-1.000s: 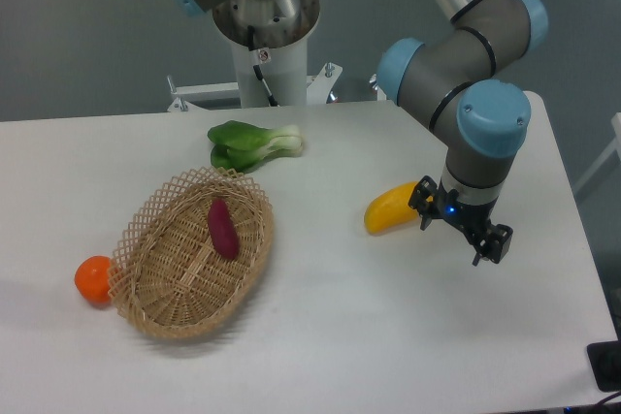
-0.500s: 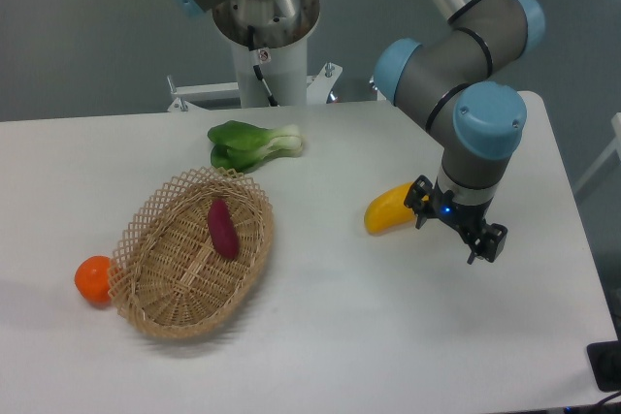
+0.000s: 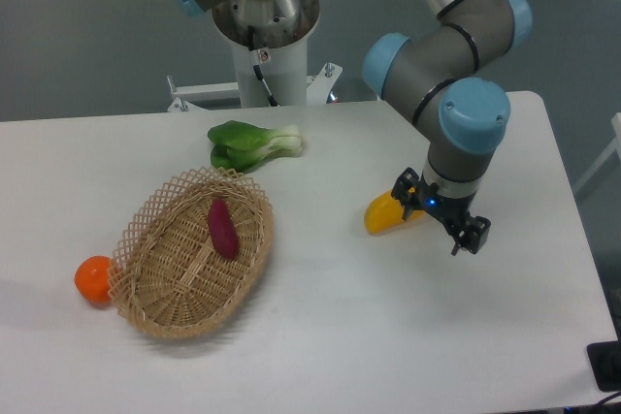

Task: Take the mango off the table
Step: 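Move the open gripper over the yellow mango and lower onto it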

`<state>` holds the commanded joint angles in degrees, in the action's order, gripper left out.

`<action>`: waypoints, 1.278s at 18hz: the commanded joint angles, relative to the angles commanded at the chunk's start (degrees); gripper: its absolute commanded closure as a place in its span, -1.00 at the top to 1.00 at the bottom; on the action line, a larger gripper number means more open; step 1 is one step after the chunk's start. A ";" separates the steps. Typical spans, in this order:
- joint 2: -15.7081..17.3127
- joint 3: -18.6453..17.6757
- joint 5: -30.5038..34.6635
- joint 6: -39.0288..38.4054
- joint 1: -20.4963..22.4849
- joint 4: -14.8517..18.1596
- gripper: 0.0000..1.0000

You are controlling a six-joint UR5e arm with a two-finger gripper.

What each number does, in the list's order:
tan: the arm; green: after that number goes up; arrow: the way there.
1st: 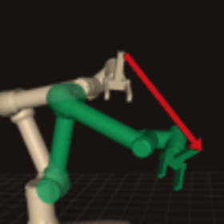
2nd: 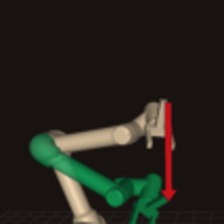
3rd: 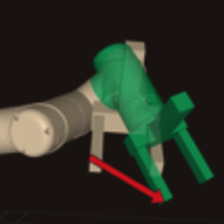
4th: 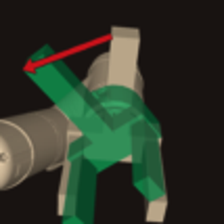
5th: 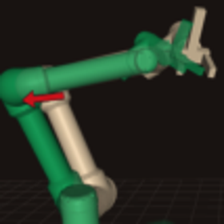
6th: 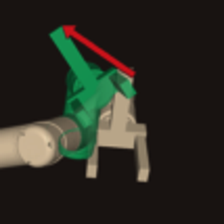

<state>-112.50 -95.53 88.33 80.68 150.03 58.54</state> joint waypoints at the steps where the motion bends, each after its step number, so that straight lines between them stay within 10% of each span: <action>1: 0.35 -1.14 0.00 0.35 0.00 -0.27 1.00; 19: 5.27 -10.73 -0.09 15.48 0.88 -0.88 1.00; 23: 4.22 -10.81 0.35 14.16 1.14 -6.41 1.00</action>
<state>-108.28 -106.34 88.68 94.84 151.17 52.13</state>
